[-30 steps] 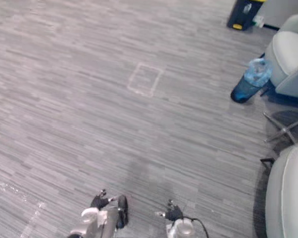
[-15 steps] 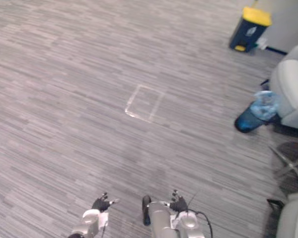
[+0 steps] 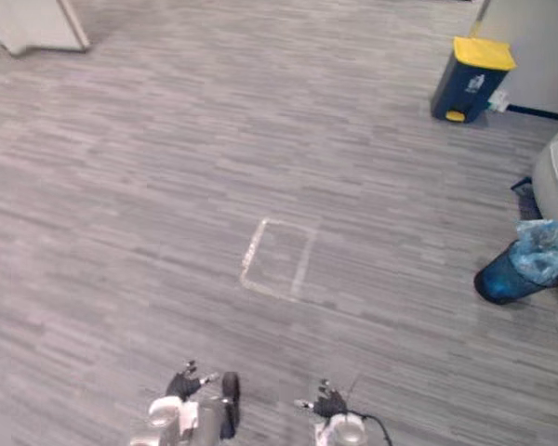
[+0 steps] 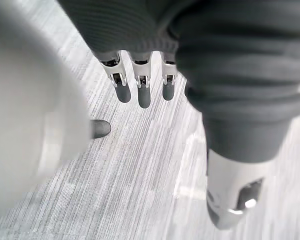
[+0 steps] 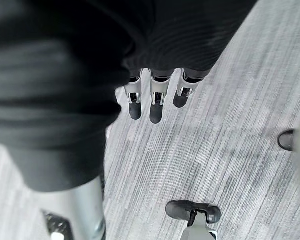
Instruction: Organize the slippers on the shoe rack
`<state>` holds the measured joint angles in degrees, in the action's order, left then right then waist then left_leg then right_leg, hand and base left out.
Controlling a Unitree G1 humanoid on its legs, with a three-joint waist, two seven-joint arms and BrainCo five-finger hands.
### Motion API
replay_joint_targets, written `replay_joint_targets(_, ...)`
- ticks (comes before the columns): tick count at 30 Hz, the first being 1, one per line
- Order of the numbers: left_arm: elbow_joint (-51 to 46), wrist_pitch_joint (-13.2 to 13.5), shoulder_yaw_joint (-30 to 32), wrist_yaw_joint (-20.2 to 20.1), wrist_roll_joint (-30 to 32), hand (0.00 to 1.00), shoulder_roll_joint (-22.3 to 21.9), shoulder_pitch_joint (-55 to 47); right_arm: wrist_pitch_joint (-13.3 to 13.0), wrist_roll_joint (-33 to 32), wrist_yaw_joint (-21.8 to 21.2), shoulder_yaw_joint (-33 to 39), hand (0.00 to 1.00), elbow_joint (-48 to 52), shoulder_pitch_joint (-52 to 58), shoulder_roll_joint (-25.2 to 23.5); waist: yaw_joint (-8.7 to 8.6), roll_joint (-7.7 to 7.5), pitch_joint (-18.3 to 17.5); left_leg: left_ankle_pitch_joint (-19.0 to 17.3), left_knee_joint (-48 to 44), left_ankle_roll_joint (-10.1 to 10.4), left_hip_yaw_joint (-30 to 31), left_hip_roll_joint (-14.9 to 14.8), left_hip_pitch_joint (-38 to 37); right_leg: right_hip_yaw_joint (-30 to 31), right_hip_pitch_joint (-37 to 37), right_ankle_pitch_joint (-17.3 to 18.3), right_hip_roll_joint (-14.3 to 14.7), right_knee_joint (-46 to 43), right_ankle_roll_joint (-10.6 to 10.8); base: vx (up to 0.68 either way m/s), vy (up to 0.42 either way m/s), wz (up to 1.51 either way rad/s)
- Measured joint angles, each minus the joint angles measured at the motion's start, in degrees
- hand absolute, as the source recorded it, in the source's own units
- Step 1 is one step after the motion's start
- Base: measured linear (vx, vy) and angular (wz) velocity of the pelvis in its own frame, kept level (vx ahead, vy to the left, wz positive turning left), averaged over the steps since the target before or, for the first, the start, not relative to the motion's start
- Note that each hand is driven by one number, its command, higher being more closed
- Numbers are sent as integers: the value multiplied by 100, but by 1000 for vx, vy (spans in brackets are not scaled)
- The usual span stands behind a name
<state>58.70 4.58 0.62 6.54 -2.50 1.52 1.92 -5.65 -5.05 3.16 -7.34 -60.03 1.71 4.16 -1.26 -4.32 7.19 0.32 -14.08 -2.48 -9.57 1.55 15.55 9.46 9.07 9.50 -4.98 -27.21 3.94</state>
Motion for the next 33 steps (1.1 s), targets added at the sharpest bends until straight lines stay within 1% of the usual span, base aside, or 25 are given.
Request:
replay_joint_targets(1, 25, 0, -12, 0, -4, 0, -6, -49, 2, 27, 10, 65, 0, 13, -5, -10, -19, -6, 5, -168, 95, -61, -49, 15, -350, 117, -332, -619, 73, -957, 378, 642, 218, -32)
replay_joint_targets(2, 49, -7, -6, 6, -6, 0, 12, -76, 0, 49, -6, 60, 0, 49, -8, 26, -17, 26, 32, -376, 230, -31, -73, 10, -731, 137, -674, -817, 75, -1854, 546, 624, 195, -53)
replay_joint_targets(3, 55, -32, -1, 15, -6, 0, 12, -92, -42, 50, -22, 66, 0, 100, -4, 55, -32, 71, 67, -584, 360, 7, -111, 19, -1132, -11, -1059, -535, 63, -2699, 278, 552, 141, -65)
replay_joint_targets(4, 116, -38, -5, 22, -1, 0, -18, -112, -55, 44, -31, 73, 0, 199, 8, 119, -95, 127, 90, -766, 522, 14, -171, 0, -1586, -232, -1553, -78, 73, -3342, -112, 487, 106, -56)
replay_joint_targets(5, 214, -46, -5, 35, -1, 0, -41, -75, -74, 26, -32, 95, 0, 349, 25, 173, -143, 211, 129, -879, 717, -29, -197, -57, -1964, -465, -1957, 243, 146, -3477, -341, 550, 87, -40)
replay_joint_targets(7, 291, -59, 11, 51, -1, 0, -62, -15, -124, 9, -56, 227, 0, 559, 24, 155, -252, 348, 184, -1064, 938, -15, -218, -253, -2455, -927, -2618, 705, 384, -2847, -498, 521, -4, -9)
replay_joint_targets(9, 286, -56, 8, 48, -1, 0, -70, 88, -204, -10, -67, 327, 0, 557, 11, 90, -270, 277, 175, -1302, 986, 66, -164, -381, -2667, -1153, -3000, 656, 509, -1543, -352, 457, -98, 24)
replay_joint_targets(10, 285, -54, 6, 31, 5, 0, -78, 166, -212, -7, -65, 329, 0, 536, 7, 38, -298, 167, 169, -1467, 1010, 183, -50, -386, -2801, -1158, -3053, 342, 482, -411, -256, 543, -191, 49)
replay_joint_targets(11, 293, -52, -5, -15, 16, 0, -80, 197, -209, -32, -70, 351, 0, 498, 2, 17, -318, 92, 171, -1592, 1061, 331, 72, -356, -2987, -1142, -2994, -394, 416, 285, -290, 576, -201, 48)
replay_joint_targets(12, 322, -52, 0, -37, 19, 0, -148, 202, -205, -46, -77, 432, 0, 498, -23, 45, -343, 170, 184, -1618, 1116, 337, 174, -438, -3155, -1255, -2889, -419, 488, 232, -482, 565, -172, 39)
replay_joint_targets(15, 310, -49, 10, -80, 135, 0, -390, 129, -160, -45, -72, 515, 0, 495, -64, 34, -362, 340, 158, -1389, 390, 432, 278, -519, -3101, -1450, -2740, 292, 402, -351, -781, 505, -183, 33)
replay_joint_targets(16, 302, -54, 14, -104, 143, 0, -428, 73, -139, 0, -54, 508, 0, 495, -56, 56, -398, 399, 132, -1378, -374, 608, 387, -631, -2836, -1554, -2489, 443, 408, -267, -803, 534, -210, 51)
replay_joint_targets(17, 269, -55, 75, -120, 160, 0, -428, 61, -101, 0, -55, 485, 0, 509, -41, 64, -460, 404, 129, -1230, -1376, 967, 499, -755, -2446, -1634, -2215, 528, 426, -95, -789, 615, -231, 57)
replay_joint_targets(18, 188, -54, 223, -144, 194, 0, -438, 24, -56, 8, -51, 454, 0, 516, -9, 69, -453, 422, 120, -905, -2857, 1566, 635, -943, -1765, -1664, -1812, 573, 530, 230, -837, 486, -171, 14)
replay_joint_targets(19, 13, -49, 374, -145, 191, 0, -445, -115, -27, 3, -28, 349, 0, 512, -3, 71, -313, 433, 112, -896, -3997, 1533, 508, -1142, -1255, -1509, -1387, 620, 699, 538, -932, 579, -162, -28)
replay_joint_targets(20, -14, -51, 431, -137, 191, 0, -443, -165, -26, 3, -17, 248, 0, 508, -1, 85, -248, 439, 109, -940, -4277, 1459, 402, -1209, -1098, -1385, -1216, 629, 771, 668, -962, 451, -42, -87)
replay_joint_targets(22, -190, -45, 474, -131, 186, 0, -442, -186, -1, 1, -12, 152, 0, 496, 12, 58, -94, 440, 94, -1147, -4354, 1155, 97, -1342, -777, -1123, -794, 631, 826, 953, -1006, 449, 20, -97)
replay_joint_targets(23, -234, -35, 498, -118, 161, 0, -439, -193, 33, -5, 4, 137, 0, 496, 32, -6, 16, 371, 92, -1379, -3770, 869, -255, -1392, -593, -780, -431, 622, 790, 1170, -991, 482, 93, -118)
replay_joint_targets(25, -229, -37, 469, -111, 120, 0, -455, -169, 46, -8, 34, 167, 0, 502, 33, -37, 43, 358, 71, -1460, -2267, 775, -299, -1201, -445, -353, -80, 665, 619, 1336, -843, 541, 166, -128)
replay_joint_targets(26, -219, -35, 431, -108, 116, 0, -453, -163, 48, -8, 37, 181, 0, 502, 55, -36, 45, 350, 50, -1332, -1376, 773, 9, -971, -401, -168, 4, 747, 521, 1344, -702, 466, 242, -117)
replay_joint_targets(27, -187, -23, 343, -84, 107, 0, -447, -165, 50, -7, 39, 226, 0, 478, 63, -27, 55, 389, 14, -1017, -492, 783, 663, -757, -330, 83, 31, 835, 456, 1352, -573, 463, 311, -133)
replay_joint_targets(28, -159, -1, 208, -55, 83, 0, -436, -171, 53, -1, 38, 228, 0, 345, 77, 40, 100, 461, -45, -478, -27, 1016, 1258, -639, -230, 375, 52, 934, 442, 1358, -451, 477, 341, -149)
replay_joint_targets(29, -114, 11, 101, -45, 57, 0, -426, -179, 61, 5, 41, 235, 0, 189, 17, 47, 153, 478, -97, -208, -139, 1013, 1352, -556, -245, 676, 79, 997, 387, 1339, -351, 501, 360, -122)
replay_joint_targets(31, 76, 9, -61, -54, 4, 0, -151, -75, 92, 9, 20, 238, 0, -26, -16, -50, 9, 129, -272, -403, -228, 732, 876, -402, -281, 1046, -171, 878, 106, 1038, -201, 480, 366, -78)
replay_joint_targets(33, 261, -9, -97, -56, -6, 0, 33, -91, 100, 12, 21, 274, 0, -192, -30, -123, 37, 15, -332, -543, -189, 566, 443, -411, -468, 1353, -429, 661, 68, 663, -129, 345, 288, -92)
